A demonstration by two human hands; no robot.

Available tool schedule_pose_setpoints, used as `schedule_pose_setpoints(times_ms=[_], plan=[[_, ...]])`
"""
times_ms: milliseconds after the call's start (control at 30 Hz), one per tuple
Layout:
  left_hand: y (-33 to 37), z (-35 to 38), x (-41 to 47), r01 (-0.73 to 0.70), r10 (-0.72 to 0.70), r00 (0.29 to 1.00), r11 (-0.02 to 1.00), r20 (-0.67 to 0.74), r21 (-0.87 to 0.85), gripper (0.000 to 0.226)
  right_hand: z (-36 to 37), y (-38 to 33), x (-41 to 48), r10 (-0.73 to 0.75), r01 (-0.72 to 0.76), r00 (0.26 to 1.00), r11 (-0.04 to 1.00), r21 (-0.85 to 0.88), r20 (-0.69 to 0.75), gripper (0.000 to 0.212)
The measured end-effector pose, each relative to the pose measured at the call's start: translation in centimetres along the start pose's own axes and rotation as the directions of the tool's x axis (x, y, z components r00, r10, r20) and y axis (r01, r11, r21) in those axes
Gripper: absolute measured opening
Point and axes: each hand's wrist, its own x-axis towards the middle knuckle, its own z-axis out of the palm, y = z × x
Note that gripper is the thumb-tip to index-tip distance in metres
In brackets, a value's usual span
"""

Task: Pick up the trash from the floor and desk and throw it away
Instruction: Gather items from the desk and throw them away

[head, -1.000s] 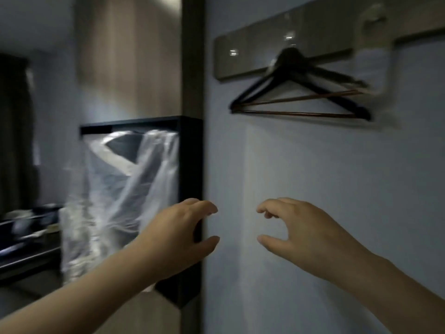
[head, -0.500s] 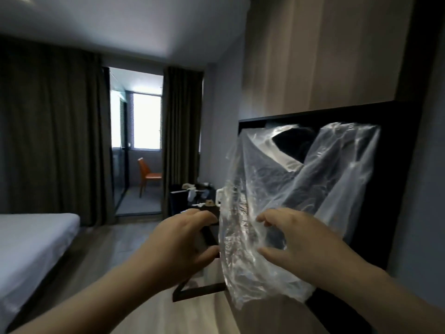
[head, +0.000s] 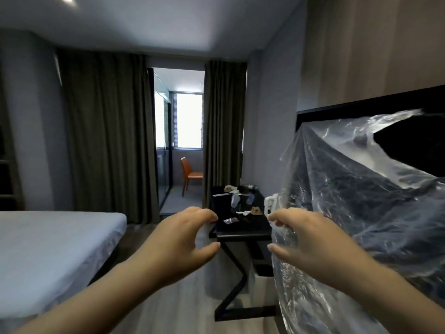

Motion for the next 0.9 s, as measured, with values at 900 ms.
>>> schedule_pose_setpoints(times_ms=[900], plan=[[-39.1,15.0,24.6,0.023,-0.005,0.994,0.986,0.111,-0.162,0.046,24.9,2.0,38.4,0.154,-0.146,0.98,0.987,-0.069,0.126,0.044]])
